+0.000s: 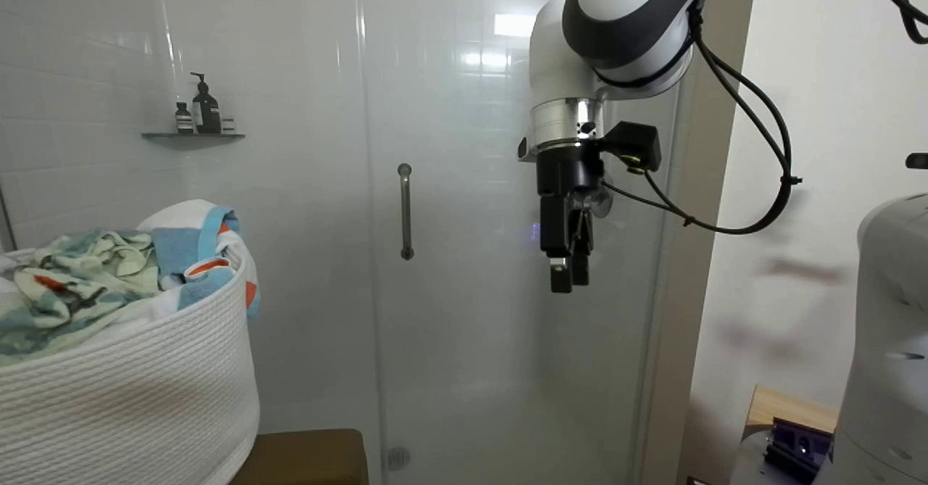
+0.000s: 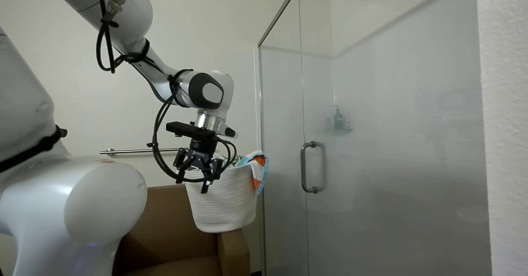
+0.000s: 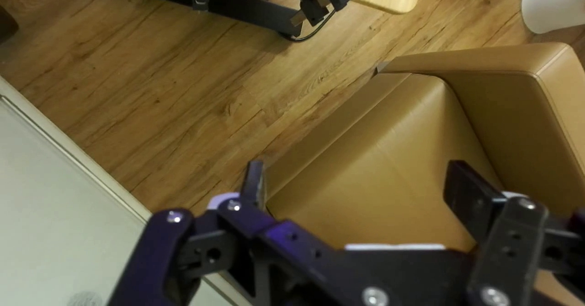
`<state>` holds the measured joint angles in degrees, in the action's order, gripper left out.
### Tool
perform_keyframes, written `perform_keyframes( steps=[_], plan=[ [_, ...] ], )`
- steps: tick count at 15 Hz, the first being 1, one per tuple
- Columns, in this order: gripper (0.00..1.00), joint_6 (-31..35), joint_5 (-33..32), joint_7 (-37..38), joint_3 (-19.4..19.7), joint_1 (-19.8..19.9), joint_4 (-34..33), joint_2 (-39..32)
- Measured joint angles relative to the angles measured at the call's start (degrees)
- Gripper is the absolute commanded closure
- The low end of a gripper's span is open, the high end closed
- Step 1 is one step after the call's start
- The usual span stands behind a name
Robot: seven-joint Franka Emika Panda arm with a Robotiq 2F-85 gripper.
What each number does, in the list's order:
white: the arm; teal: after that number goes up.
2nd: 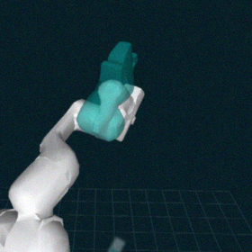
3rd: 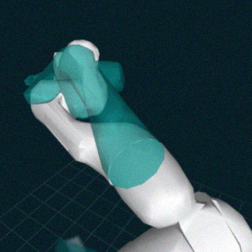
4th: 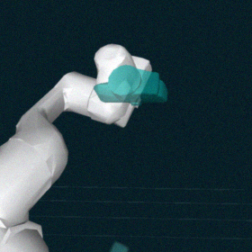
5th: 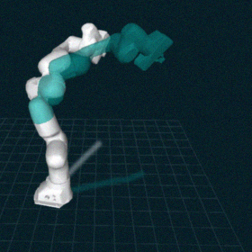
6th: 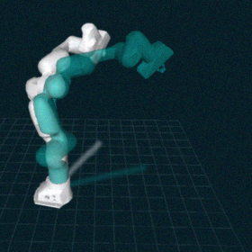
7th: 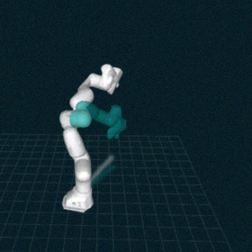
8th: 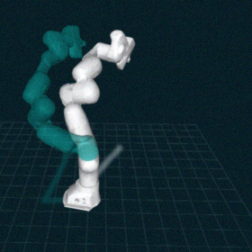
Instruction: Open the shower door
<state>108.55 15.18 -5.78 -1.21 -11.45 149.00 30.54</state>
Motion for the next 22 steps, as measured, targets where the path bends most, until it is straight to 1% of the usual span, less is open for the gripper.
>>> perform_keyframes(
  steps=[7,10,13,17,19,22],
  plan=[
    [0.0,-0.07,0.0,0.0,0.0,0.01,-0.01,0.0],
    [0.0,-2.25,0.04,0.0,0.12,0.01,-0.98,-0.12],
    [0.0,-5.62,0.06,-0.02,0.86,0.04,-4.31,-0.52],
    [0.0,-11.28,0.06,-0.05,1.98,0.69,-10.41,-2.3],
    [0.0,-11.95,-0.02,-0.49,2.15,1.52,-12.84,-3.31],
    [0.0,-10.98,-1.34,-1.4,2.07,2.76,-15.23,-4.22]
  ],
)
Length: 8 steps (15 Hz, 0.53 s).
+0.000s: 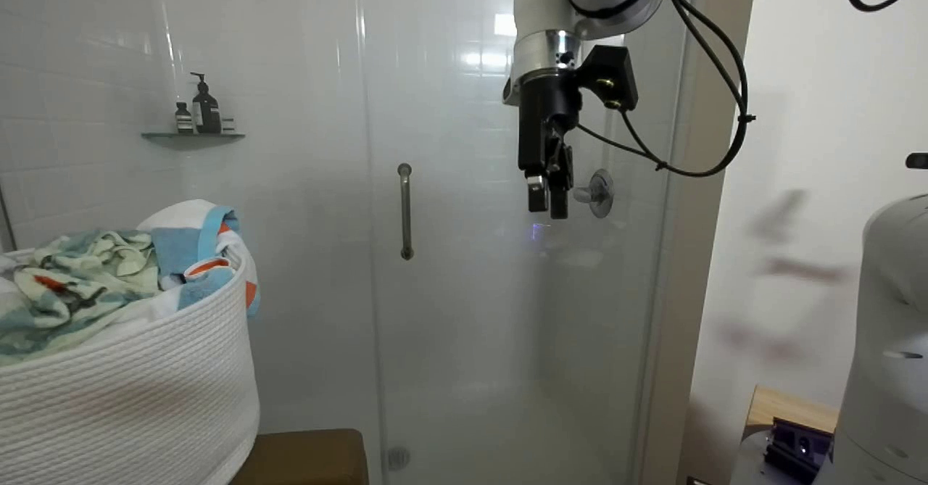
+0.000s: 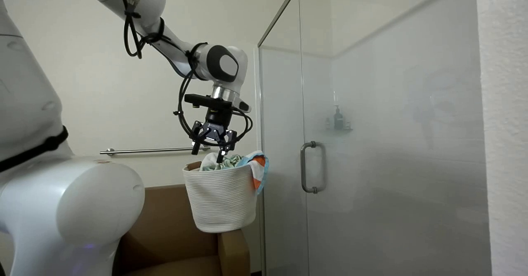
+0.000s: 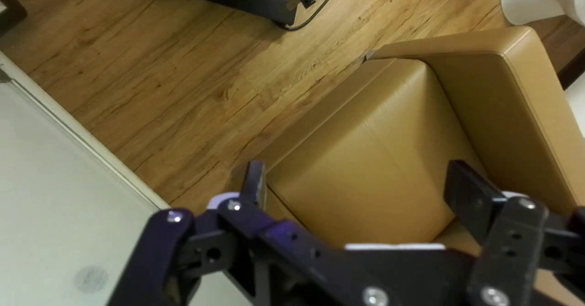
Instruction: Open the shower door
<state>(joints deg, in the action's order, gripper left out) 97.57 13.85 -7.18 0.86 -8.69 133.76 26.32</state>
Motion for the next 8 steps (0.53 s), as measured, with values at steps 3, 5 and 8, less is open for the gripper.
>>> perform_keyframes(
  steps=[3,5,8],
  plan=[
    [0.0,3.68,-1.4,-1.03,-0.04,0.75,-1.22,-0.48],
    [0.0,8.44,-2.41,-1.92,-0.06,1.09,-1.32,-0.66],
    [0.0,16.89,-4.27,-3.44,-0.06,1.15,-0.87,-0.72]
  ],
)
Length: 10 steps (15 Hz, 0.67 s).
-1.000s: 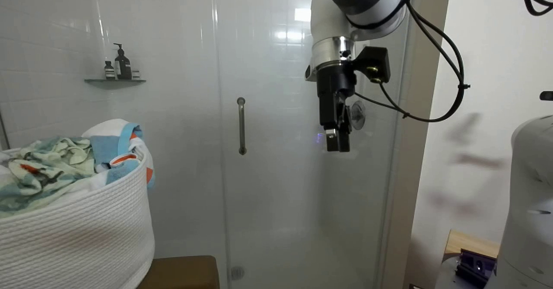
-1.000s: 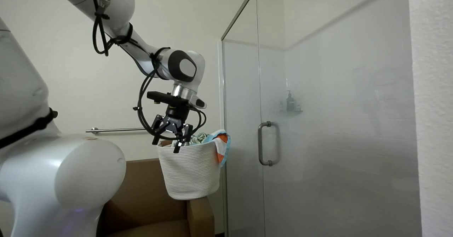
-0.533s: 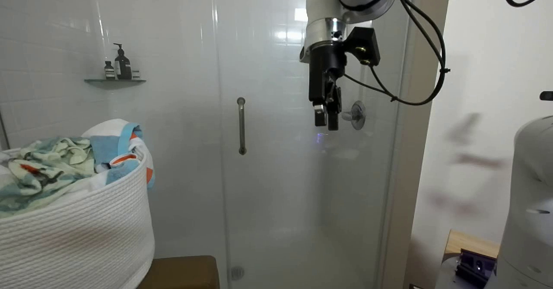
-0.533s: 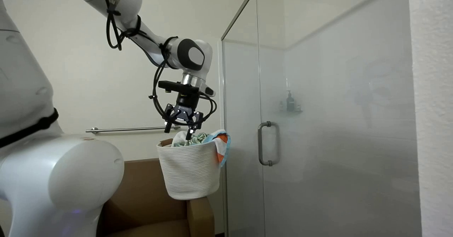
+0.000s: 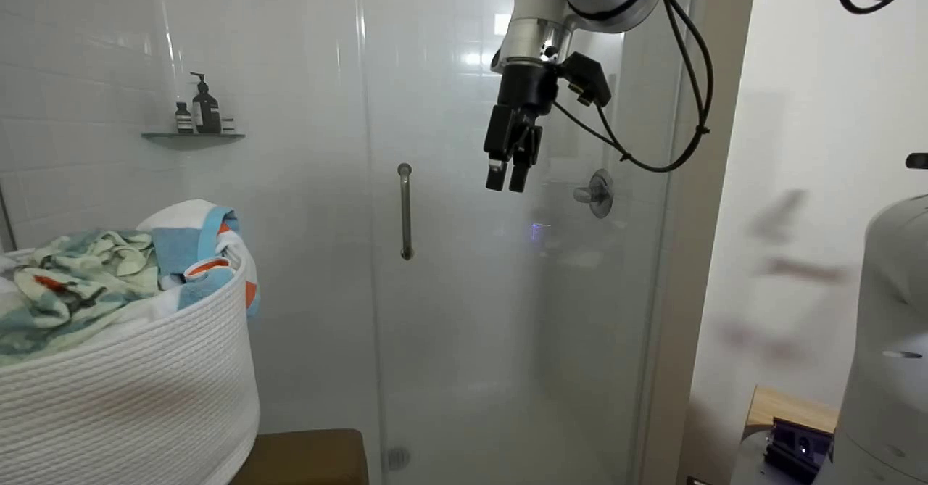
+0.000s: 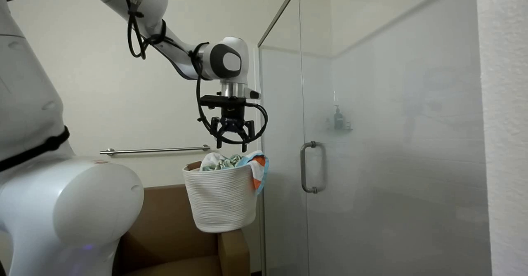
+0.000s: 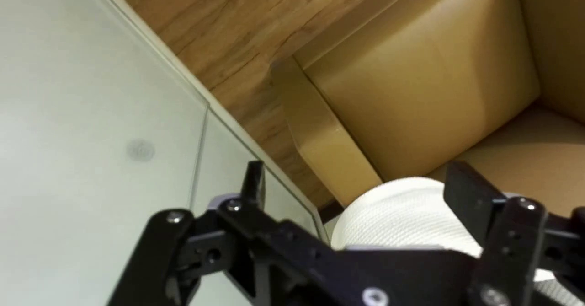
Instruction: Open the shower door
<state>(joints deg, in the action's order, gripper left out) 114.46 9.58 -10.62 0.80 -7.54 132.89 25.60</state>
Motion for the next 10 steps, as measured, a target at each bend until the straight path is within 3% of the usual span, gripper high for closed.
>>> perform_keyframes(
  steps=[5,10],
  plan=[
    [0.0,11.07,0.6,-2.48,0.25,-0.31,2.95,0.0],
    [0.0,17.91,11.04,-2.67,1.03,-2.64,7.1,0.02]
  ],
)
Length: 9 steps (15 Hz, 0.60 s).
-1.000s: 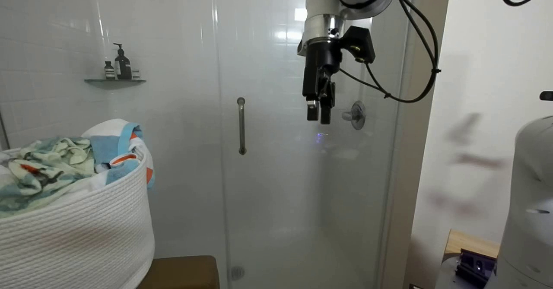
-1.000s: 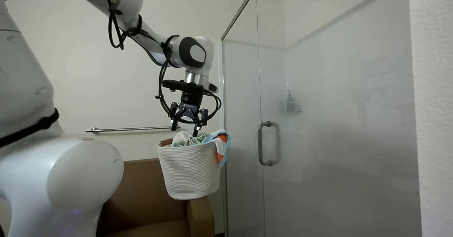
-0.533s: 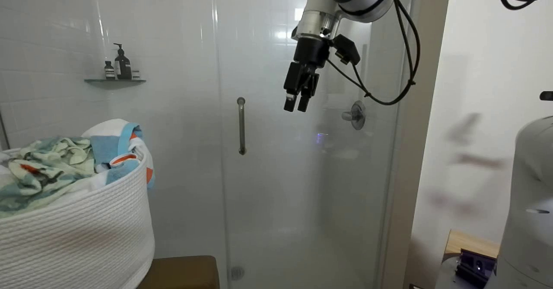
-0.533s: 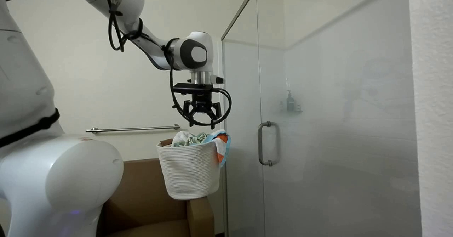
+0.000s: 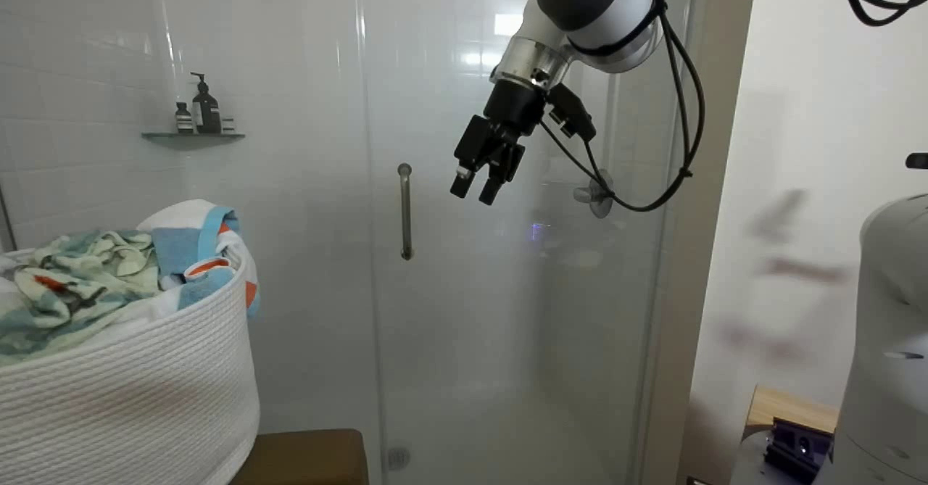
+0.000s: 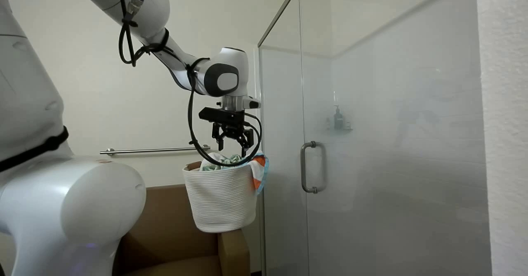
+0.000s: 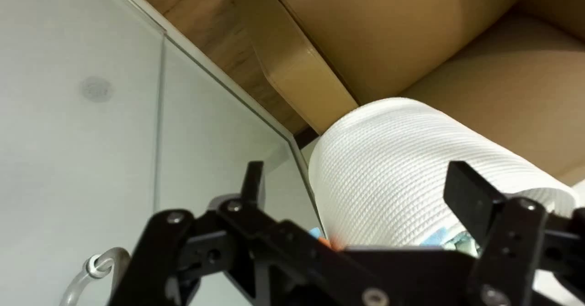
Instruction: Open the shower door
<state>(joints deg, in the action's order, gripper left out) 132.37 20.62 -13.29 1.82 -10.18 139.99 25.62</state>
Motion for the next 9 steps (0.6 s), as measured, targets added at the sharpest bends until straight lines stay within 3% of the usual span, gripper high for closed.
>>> perform_keyframes(
  steps=[4,9],
  plan=[
    [0.0,6.68,6.76,0.26,0.28,-0.42,3.71,-0.12],
    [0.0,17.42,10.02,0.91,0.45,-0.96,6.17,-0.83]
  ],
)
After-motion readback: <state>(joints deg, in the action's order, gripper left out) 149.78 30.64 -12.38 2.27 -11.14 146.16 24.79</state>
